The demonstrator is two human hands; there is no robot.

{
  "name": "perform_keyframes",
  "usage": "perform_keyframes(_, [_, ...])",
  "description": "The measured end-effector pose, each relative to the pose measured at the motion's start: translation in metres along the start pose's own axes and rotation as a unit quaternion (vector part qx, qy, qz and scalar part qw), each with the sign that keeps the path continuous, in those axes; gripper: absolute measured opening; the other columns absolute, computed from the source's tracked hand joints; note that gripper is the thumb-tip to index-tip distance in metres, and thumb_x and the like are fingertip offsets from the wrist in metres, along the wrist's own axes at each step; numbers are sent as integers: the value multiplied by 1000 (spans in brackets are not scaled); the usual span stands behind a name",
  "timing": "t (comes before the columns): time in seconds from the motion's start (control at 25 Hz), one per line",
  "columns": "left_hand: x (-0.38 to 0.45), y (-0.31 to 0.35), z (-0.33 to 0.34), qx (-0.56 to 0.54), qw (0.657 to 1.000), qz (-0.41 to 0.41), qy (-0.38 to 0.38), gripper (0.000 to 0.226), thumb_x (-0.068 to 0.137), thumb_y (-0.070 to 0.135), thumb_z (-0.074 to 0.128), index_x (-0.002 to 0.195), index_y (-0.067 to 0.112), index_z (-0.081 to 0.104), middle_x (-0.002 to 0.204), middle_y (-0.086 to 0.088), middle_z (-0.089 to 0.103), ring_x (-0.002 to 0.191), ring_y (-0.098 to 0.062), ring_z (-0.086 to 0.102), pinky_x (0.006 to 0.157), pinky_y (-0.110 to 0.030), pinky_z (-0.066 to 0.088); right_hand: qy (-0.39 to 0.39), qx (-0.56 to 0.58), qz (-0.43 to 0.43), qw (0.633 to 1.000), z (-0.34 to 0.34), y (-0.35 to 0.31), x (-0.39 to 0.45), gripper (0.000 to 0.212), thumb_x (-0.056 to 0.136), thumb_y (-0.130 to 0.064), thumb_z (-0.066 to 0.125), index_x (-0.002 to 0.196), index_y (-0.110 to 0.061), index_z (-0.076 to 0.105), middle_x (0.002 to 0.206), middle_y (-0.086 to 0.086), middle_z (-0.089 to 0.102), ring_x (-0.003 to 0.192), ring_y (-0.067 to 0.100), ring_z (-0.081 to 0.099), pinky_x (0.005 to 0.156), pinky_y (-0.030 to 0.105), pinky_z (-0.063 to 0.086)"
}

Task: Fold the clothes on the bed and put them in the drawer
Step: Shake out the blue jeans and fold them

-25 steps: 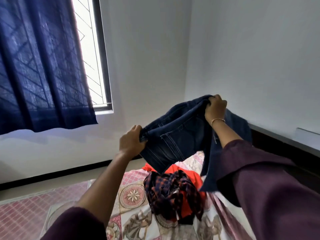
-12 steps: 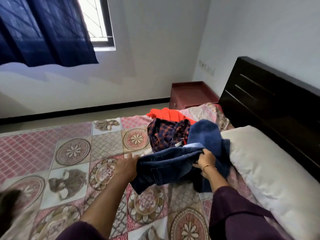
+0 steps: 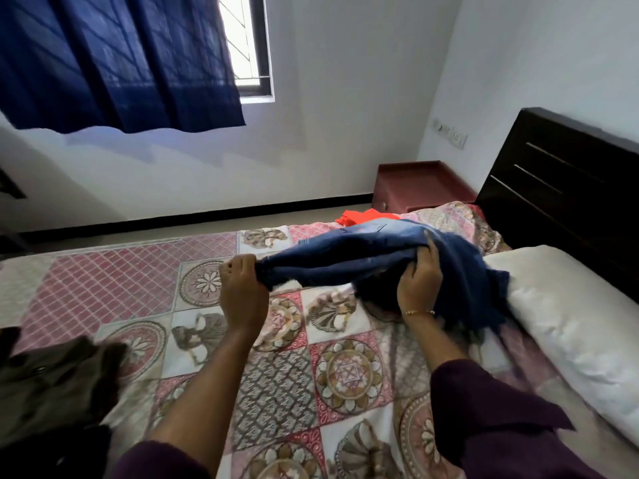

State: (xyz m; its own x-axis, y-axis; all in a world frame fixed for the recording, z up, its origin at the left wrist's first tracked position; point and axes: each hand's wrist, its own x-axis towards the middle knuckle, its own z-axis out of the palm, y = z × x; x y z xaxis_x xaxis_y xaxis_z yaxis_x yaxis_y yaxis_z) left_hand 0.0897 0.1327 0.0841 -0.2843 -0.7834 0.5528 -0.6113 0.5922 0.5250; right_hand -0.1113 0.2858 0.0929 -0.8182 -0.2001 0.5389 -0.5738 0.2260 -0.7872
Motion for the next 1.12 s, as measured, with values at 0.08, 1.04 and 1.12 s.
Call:
perform_keyframes(0.08, [-13,-55,-27,38,996,75,24,27,66,-15,53,89,-1,58,91,-20,61,88,-35,49,55,-38,41,-37,-30,-11,999,10,1,-66,43,90,-5,40,129,8,49,133,25,50,121,32,50,102,21,29])
perform_keyframes(1.04, [-214,-261,-7,-45,871,-416,-257,50,86,39,65,113,-2,54,109,-19,63,98,-38,59,80,-41,49,135,88,605,780,74,67,-331,43,89,1,55,131,4,49,132,18,52,105,22,53,86,27,44])
perform_keyframes(1.12, [-211,-250,-17,-4,915,-344,-211,47,91,39,57,106,-5,54,102,-23,62,92,-39,59,71,-39,43,143,85,552,818,73,65,-331,43,87,5,54,129,2,51,130,18,55,102,19,51,93,33,46])
